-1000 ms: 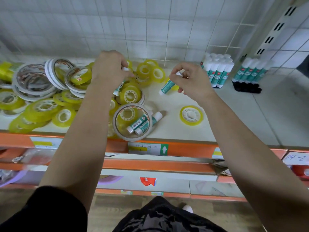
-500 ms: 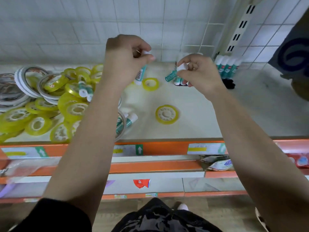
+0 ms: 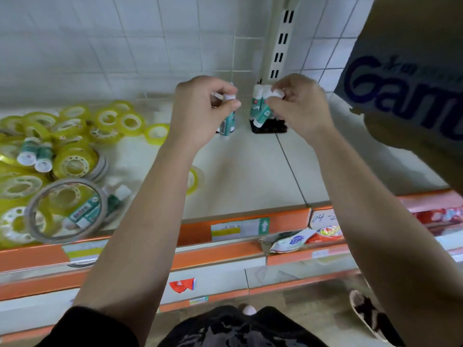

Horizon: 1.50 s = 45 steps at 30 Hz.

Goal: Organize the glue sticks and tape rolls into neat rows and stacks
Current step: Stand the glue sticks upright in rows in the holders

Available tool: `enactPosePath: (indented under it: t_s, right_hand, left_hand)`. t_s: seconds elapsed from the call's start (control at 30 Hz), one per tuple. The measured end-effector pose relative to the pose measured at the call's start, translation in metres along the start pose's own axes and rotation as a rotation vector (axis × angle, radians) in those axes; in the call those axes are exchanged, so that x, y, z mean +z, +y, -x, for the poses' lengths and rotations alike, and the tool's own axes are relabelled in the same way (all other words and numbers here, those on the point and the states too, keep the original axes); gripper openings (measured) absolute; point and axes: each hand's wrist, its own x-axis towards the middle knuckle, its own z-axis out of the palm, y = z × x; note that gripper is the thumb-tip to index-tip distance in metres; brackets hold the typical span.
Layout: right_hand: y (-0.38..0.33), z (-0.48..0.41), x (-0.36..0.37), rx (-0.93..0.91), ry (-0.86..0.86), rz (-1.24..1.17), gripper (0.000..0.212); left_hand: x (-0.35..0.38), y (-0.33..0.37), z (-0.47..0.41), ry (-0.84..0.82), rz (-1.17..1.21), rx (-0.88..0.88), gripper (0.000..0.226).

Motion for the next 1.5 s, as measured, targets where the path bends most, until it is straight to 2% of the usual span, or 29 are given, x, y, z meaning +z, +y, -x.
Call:
enactPosePath:
  t_s: [0.13, 0.33, 0.63, 1.03, 1.27, 1.5]
  right_hand:
    - [0.013, -0.013, -0.009, -0.090, 0.062, 0.064, 0.016]
    - [0.024, -0.026, 0.003, -0.206, 0.116, 0.101, 0.016]
    - [0.027, -0.033, 0.025, -0.337, 0.131, 0.154, 0.017]
    - [0.026, -0.038, 0.030, -0.321, 0.063, 0.237, 0.018]
    - [0.028, -0.039, 0.036, -0.269, 0.058, 0.214, 0.014]
    - [0.029, -0.040, 0.037, -0.241, 0.050, 0.192, 0.020]
  left_hand:
    - [0.019, 0.000, -0.004, 0.046, 0.050, -0.022, 0.027]
    - [0.031, -0.008, -0.004, 0.075, 0.081, -0.085, 0.016]
    - [0.028, -0.009, -0.001, 0.089, 0.066, -0.105, 0.016]
    - [0.026, -0.010, 0.001, 0.088, 0.081, -0.104, 0.020]
    - [0.028, -0.009, 0.002, 0.081, 0.092, -0.113, 0.018]
    - [0.030, -0.008, 0.001, 0.074, 0.124, -0.110, 0.017]
